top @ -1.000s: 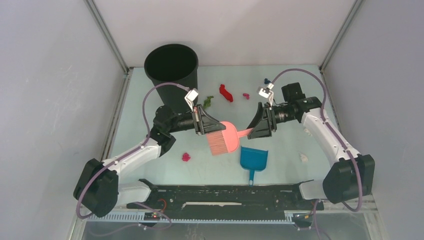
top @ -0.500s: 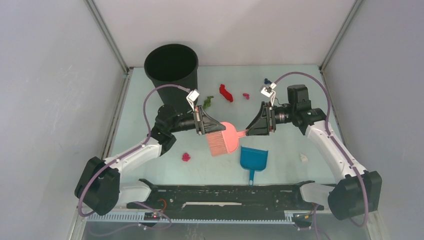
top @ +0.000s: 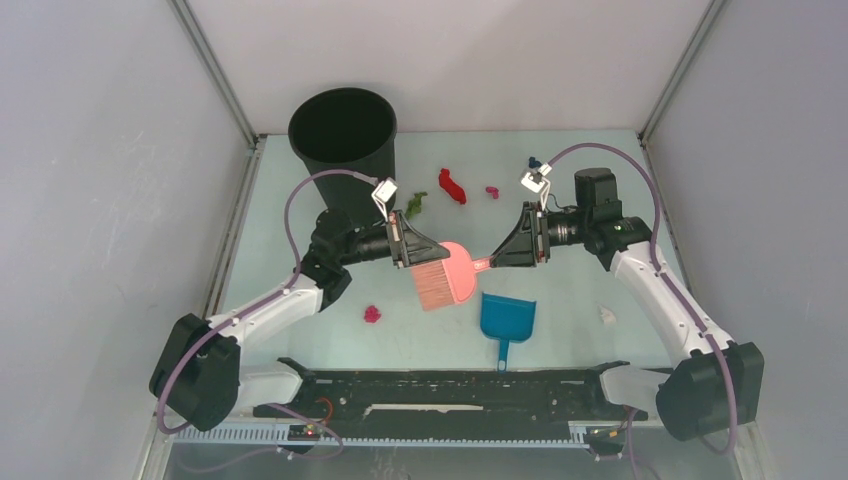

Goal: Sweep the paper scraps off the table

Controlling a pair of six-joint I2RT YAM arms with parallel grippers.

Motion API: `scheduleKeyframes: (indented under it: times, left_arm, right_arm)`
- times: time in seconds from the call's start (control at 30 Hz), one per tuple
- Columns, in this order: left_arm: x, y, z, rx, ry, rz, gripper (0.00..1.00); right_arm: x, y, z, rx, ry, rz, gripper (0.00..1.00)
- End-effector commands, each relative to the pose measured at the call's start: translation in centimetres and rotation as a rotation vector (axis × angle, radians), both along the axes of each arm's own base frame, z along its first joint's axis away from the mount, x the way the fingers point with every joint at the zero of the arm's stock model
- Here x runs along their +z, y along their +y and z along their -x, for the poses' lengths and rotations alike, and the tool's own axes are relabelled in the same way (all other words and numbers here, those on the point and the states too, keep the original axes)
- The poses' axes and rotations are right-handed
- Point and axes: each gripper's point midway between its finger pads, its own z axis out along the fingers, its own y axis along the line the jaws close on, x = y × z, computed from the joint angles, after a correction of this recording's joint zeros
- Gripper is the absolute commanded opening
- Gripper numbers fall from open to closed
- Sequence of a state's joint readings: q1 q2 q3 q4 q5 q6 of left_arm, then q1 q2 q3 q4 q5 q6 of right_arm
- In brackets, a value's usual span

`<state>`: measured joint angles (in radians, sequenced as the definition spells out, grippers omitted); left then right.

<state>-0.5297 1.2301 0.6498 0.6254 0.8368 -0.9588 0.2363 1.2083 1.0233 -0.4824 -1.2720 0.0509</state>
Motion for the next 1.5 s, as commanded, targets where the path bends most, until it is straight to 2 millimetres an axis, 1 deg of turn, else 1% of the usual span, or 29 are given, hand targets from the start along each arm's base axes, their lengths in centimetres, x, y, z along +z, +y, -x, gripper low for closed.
scheduleKeyframes:
  times: [0.0,0.33,0.5,0.53,0.57,0.63,0.73,0.77,0.8,0.83,0.87,0.9,0.97,1.0,1.03,1.07,1.13,1.2,1.27,1.33,1.37,1.4,1.43,1.47]
  left_arm:
    - [1.9,0.3,-0.4,0.025,-0.083,0.027,0.00]
    - [1.9,0.4,-0.6,0.034,-0.090,0.027,0.00]
    - [1.9,0.4,-0.6,0.037,-0.093,0.027,0.00]
    - [2.0,0.5,-0.6,0.037,-0.094,0.027,0.00]
    - [1.9,0.4,-0.6,0.036,-0.094,0.027,0.00]
    - [2.0,0.5,-0.6,0.041,-0.097,0.027,0.00]
    - [1.8,0.5,-0.8,0.049,-0.096,0.015,0.01]
    - [1.7,0.5,-0.9,0.051,-0.098,0.010,0.09]
    - [1.7,0.5,-0.9,0.052,-0.102,0.006,0.23]
    - [1.6,0.6,-0.9,0.053,-0.110,-0.003,0.35]
    - [1.5,0.7,-0.9,0.059,-0.121,-0.018,0.43]
    - [1.3,0.9,-1.3,0.088,-0.140,-0.047,0.49]
    - [0.4,1.8,-2.1,0.164,-0.164,-0.130,0.58]
    - [0.1,2.2,-2.4,0.211,-0.182,-0.179,0.63]
    - [-0.9,2.5,-2.3,0.235,-0.184,-0.246,0.68]
    - [-0.9,2.2,-1.7,0.234,-0.254,-0.284,0.73]
    - [-2.1,1.1,-0.3,0.219,-0.311,-0.391,0.78]
    - [-4.0,-0.3,0.5,0.221,-0.319,-0.527,0.79]
    - [-6.3,-1.9,0.8,0.259,-0.266,-0.638,0.77]
    - [-8.8,-3.6,1.2,0.300,-0.189,-0.721,0.74]
    - [-9.9,-4.0,0.9,0.355,-0.142,-0.762,0.73]
    - [-11.0,-4.7,1.2,0.374,-0.096,-0.793,0.72]
    - [-11.7,-5.6,1.5,0.376,-0.063,-0.800,0.72]
    - [-12.2,-6.9,2.2,0.357,-0.049,-0.799,0.71]
  right_arm:
    - [0.1,0.2,0.3,0.011,0.004,-0.003,0.42]
    - [-0.5,0.4,0.1,0.016,0.035,0.003,0.31]
    - [-0.6,0.4,0.2,0.022,0.041,0.003,0.30]
    - [-0.7,0.4,0.2,0.022,0.042,0.004,0.28]
    - [-0.7,0.5,0.1,0.021,0.044,0.006,0.25]
    - [-0.8,0.5,0.1,0.024,0.044,0.007,0.17]
    - [-1.0,0.5,0.2,0.029,0.049,0.009,0.01]
    - [-1.1,0.4,0.2,0.032,0.053,0.007,0.00]
    - [-1.1,0.3,0.2,0.031,0.057,0.004,0.00]
    - [-1.1,0.0,0.0,0.020,0.055,0.005,0.00]
    - [-1.2,-0.4,-0.3,-0.001,0.051,0.009,0.00]
    - [-1.4,-1.1,-1.1,-0.043,0.043,0.021,0.00]
    - [-1.8,-3.1,-3.3,-0.162,0.040,0.053,0.00]
    - [-2.1,-4.8,-4.9,-0.246,0.041,0.066,0.00]
    - [-2.4,-6.3,-6.1,-0.317,0.044,0.078,0.00]
    - [-3.0,-7.8,-7.3,-0.389,0.049,0.103,0.00]
    - [-4.3,-10.9,-9.4,-0.543,0.043,0.183,0.00]
    - [-5.6,-14.5,-11.1,-0.717,0.036,0.293,0.00]
    - [-5.9,-17.2,-12.0,-0.831,0.023,0.342,0.00]
    - [-5.6,-18.7,-12.2,-0.891,0.016,0.338,0.00]
    - [-5.7,-19.3,-12.2,-0.917,0.016,0.344,0.00]
    - [-5.8,-19.8,-12.2,-0.943,0.015,0.357,0.00]
    - [-5.8,-20.2,-12.3,-0.971,0.006,0.373,0.00]
    - [-5.9,-20.8,-12.4,-1.011,0.004,0.395,0.00]
